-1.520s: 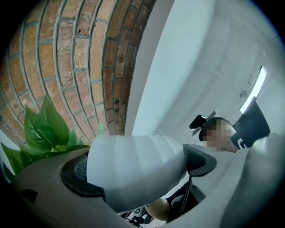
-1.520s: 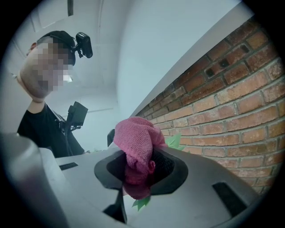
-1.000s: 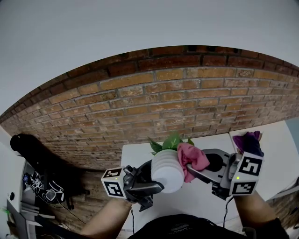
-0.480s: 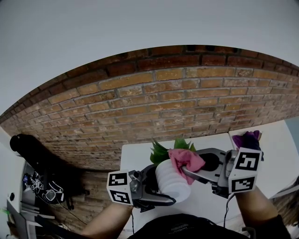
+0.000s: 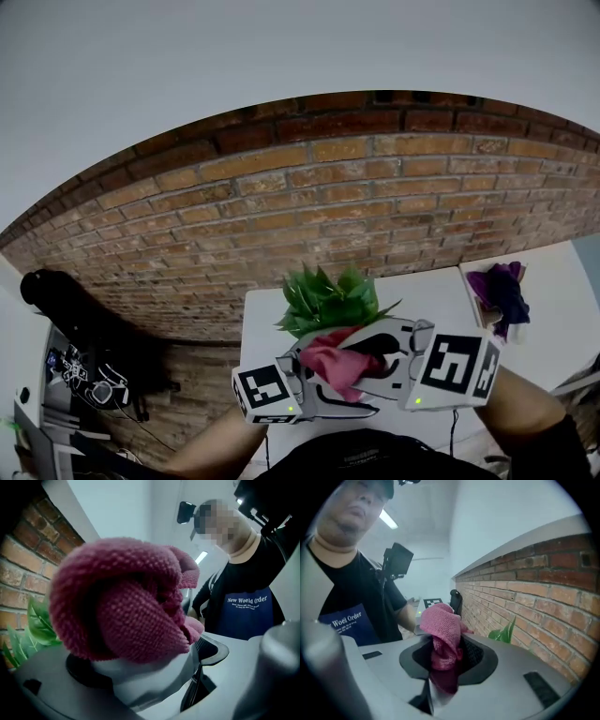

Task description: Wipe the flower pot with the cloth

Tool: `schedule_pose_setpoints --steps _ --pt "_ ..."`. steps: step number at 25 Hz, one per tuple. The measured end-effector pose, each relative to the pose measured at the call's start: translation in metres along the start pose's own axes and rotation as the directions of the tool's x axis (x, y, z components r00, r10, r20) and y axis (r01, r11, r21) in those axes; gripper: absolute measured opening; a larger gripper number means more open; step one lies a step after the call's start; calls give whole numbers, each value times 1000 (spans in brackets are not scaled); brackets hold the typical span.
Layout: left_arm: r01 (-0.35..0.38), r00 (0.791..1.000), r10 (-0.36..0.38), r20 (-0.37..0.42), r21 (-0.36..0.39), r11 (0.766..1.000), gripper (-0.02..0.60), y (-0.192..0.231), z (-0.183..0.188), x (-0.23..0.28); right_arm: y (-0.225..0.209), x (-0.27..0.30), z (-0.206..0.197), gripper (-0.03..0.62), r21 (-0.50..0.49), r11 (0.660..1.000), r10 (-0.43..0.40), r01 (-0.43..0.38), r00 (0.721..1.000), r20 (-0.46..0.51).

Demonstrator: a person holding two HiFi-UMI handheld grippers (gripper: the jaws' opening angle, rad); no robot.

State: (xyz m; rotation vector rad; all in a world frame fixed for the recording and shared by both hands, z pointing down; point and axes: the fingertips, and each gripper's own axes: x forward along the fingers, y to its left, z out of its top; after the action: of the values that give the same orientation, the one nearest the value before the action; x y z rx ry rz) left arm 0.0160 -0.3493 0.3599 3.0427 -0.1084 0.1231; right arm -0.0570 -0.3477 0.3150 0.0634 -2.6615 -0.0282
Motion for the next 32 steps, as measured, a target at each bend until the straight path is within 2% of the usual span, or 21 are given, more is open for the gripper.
schedule_pose_setpoints --steps 2,4,6,8,11,13,17,19,21,28,30,32 --pt "-5 999 5 43 1 1000 561 1 7 -3 -6 -3 6 92 -27 999 -28 29 999 33" --pt "13 992 -11 129 -12 1000 558 0 23 -12 -21 -17 14 92 36 997 -67 63 991 116" --pt "42 973 -32 229 -39 998 555 1 41 -24 -36 -35 18 92 120 989 -109 88 978 176" --pt "75 944 -43 328 -86 994 554 4 57 -37 -47 -49 21 92 177 978 -146 106 963 227" --pt "156 880 -47 473 -195 968 552 13 73 -56 -54 -61 21 92 228 965 -191 128 940 281" --pt "221 821 -27 570 -274 936 552 23 82 -67 -55 -65 20 92 246 959 -216 143 928 303" --pt "299 693 80 716 -386 873 552 49 94 -89 -55 -66 15 92 251 952 -249 174 919 306" --pt "331 631 140 763 -428 841 552 61 98 -98 -52 -63 13 92 251 951 -255 182 918 303" --pt "349 576 195 793 -455 819 552 70 102 -104 -47 -57 10 92 246 951 -256 185 919 300" --pt "304 449 352 821 -511 804 552 85 99 -118 -32 -35 6 92 240 958 -220 153 934 282" --pt "299 426 373 824 -518 802 552 87 99 -120 -24 -26 6 91 228 965 -191 130 942 275" --pt "297 419 381 824 -521 800 551 88 99 -119 -16 -15 4 92 211 972 -161 106 951 264"
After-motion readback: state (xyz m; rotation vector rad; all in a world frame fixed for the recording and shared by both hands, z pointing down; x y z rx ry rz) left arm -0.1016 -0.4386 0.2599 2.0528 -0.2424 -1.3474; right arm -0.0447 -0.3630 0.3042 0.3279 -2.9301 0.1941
